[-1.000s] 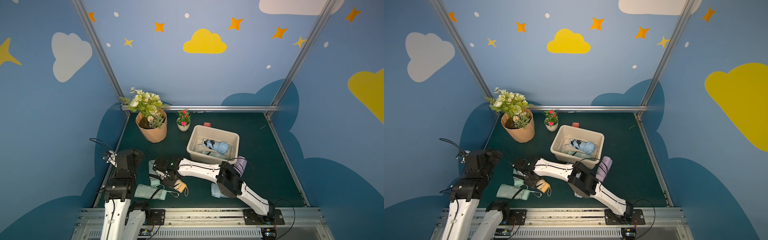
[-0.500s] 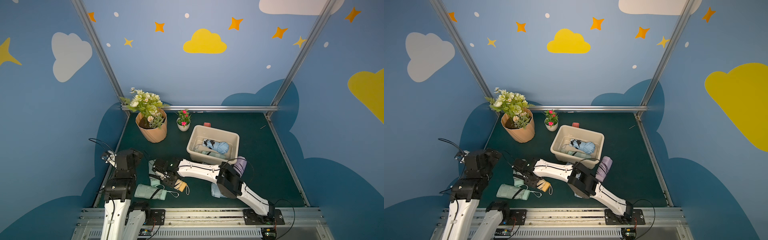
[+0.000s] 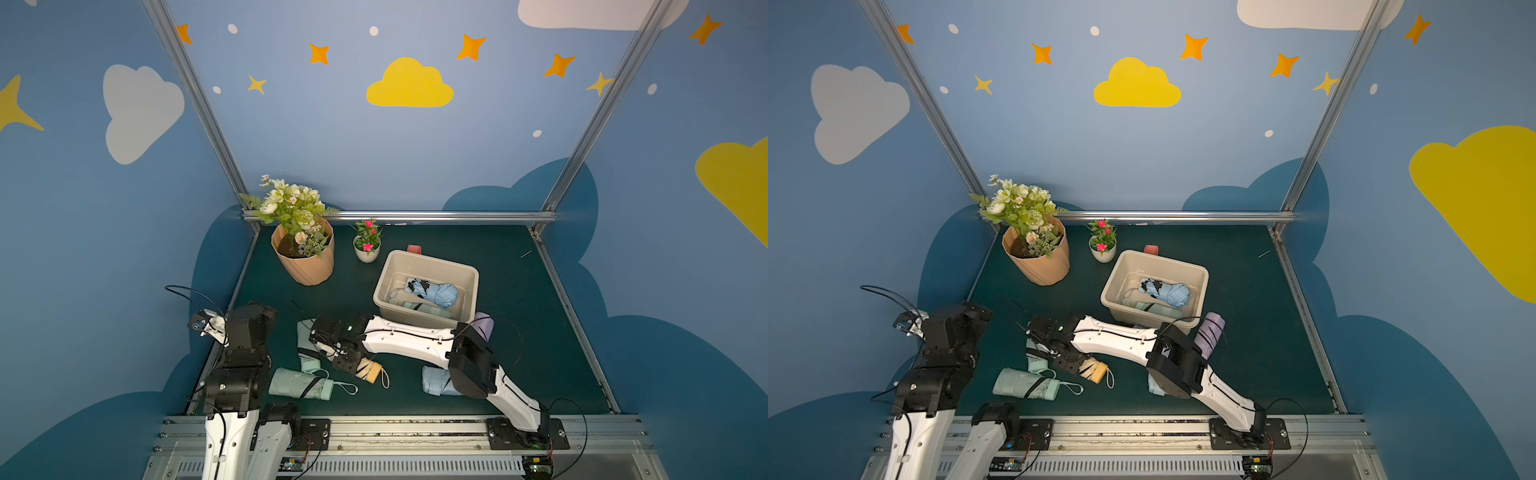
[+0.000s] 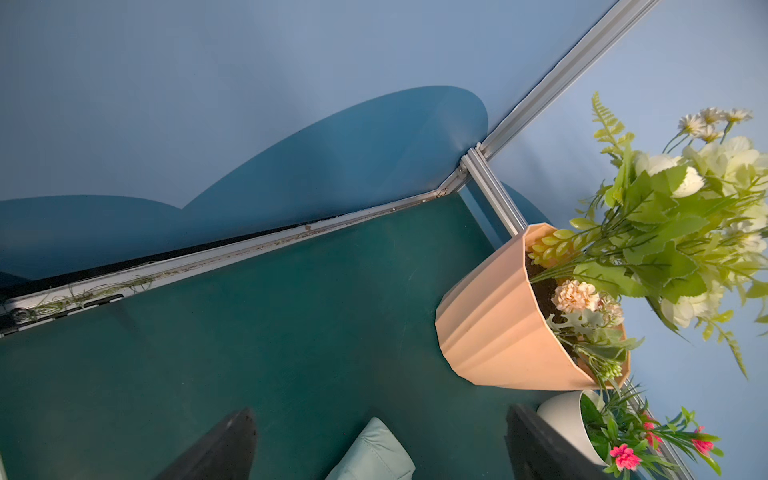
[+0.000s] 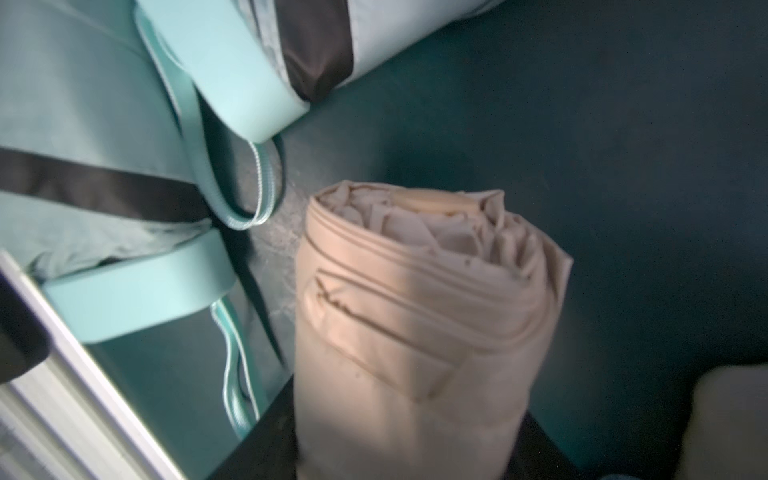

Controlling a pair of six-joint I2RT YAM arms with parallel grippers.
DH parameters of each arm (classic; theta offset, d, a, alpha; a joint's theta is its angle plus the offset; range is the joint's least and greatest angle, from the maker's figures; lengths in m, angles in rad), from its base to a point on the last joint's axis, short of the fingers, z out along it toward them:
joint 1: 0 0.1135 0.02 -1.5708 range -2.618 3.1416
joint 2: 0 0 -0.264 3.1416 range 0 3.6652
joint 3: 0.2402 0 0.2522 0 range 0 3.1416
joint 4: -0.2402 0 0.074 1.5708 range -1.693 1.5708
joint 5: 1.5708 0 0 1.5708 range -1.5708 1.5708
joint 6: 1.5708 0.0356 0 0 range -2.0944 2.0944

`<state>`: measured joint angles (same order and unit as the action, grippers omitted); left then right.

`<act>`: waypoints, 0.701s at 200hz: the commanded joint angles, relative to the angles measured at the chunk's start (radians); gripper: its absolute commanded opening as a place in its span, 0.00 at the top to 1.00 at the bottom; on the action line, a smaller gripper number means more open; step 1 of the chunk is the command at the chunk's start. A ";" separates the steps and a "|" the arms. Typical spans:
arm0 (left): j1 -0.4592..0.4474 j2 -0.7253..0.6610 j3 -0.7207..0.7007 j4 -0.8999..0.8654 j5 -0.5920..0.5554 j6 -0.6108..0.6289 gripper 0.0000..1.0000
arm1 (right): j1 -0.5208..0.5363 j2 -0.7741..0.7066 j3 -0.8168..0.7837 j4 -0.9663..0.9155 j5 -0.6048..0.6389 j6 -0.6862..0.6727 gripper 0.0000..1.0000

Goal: Put the umbrella into the storage box
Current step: Pick up the umbrella from the center of the board.

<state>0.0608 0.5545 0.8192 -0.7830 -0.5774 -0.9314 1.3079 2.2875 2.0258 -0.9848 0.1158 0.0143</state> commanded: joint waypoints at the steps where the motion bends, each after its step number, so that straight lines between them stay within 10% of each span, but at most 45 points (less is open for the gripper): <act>1: 0.004 -0.016 0.020 -0.035 -0.039 -0.009 0.02 | 0.005 -0.123 -0.054 0.043 0.023 0.004 0.91; 140: 0.005 0.116 -0.003 0.082 0.187 0.154 0.00 | -0.084 -0.661 -0.444 0.437 0.031 -0.054 0.97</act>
<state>0.0608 0.6266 0.8192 -0.7357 -0.4850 -0.8246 1.2762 1.7420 1.6005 -0.6781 0.1562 0.0010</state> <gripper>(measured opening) 0.993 0.523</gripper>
